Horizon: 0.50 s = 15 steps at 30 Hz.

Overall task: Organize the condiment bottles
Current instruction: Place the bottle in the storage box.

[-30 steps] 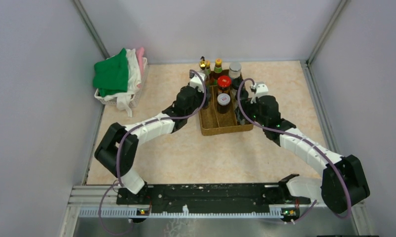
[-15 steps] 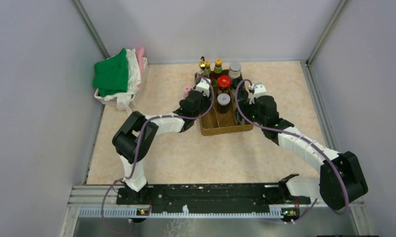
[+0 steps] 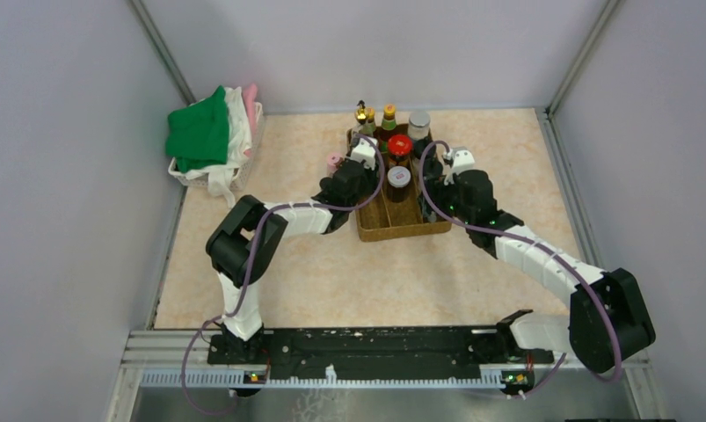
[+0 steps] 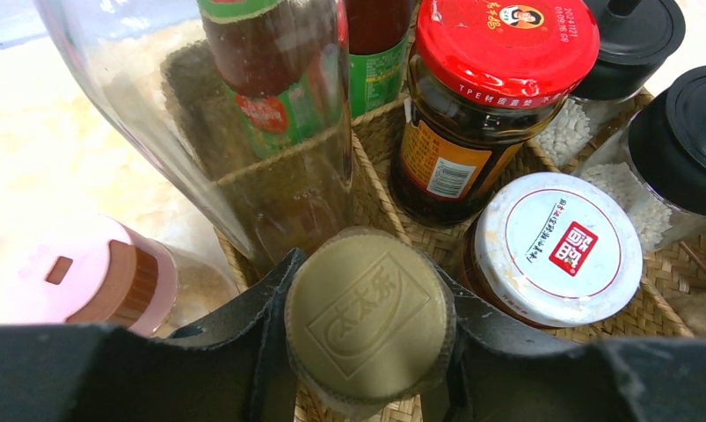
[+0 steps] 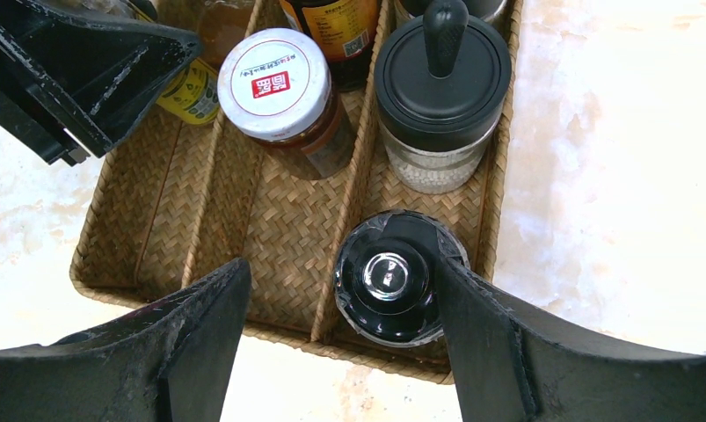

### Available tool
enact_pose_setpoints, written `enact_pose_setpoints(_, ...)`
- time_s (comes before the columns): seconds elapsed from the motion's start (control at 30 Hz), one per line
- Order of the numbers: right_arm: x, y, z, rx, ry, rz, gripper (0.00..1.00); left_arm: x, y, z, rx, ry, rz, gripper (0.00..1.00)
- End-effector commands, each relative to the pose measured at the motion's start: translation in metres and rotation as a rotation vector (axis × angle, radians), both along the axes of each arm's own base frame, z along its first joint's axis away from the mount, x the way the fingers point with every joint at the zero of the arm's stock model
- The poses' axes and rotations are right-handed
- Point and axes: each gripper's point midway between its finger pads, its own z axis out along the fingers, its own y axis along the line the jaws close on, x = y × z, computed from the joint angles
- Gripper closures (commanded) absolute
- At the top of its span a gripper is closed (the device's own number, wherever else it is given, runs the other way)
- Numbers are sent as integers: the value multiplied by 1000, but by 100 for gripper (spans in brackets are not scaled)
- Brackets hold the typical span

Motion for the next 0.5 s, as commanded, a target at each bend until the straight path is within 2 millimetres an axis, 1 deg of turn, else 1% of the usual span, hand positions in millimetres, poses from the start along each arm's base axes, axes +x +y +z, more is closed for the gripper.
enact_pose_setpoints(0.0,3,3,2,13,-18,15,24,13,-12,51,-105,-119,2,68)
enact_pose_setpoints(0.23,1,4,1,16,-14,20,24,13,-12,50,-109,-111,5,58)
enact_pose_setpoints(0.3,1,4,1,15,-14,18,24,13,-13,50,-113,-108,1,53)
enact_pose_setpoints(0.37,1,4,0,15,-12,20,24,12,-13,50,-113,-105,-1,52)
enact_pose_setpoints(0.43,1,4,0,16,-12,21,24,11,-14,48,-112,-97,-8,48)
enact_pose_setpoints(0.47,1,4,0,16,-12,21,24,10,-15,49,-112,-95,-10,48)
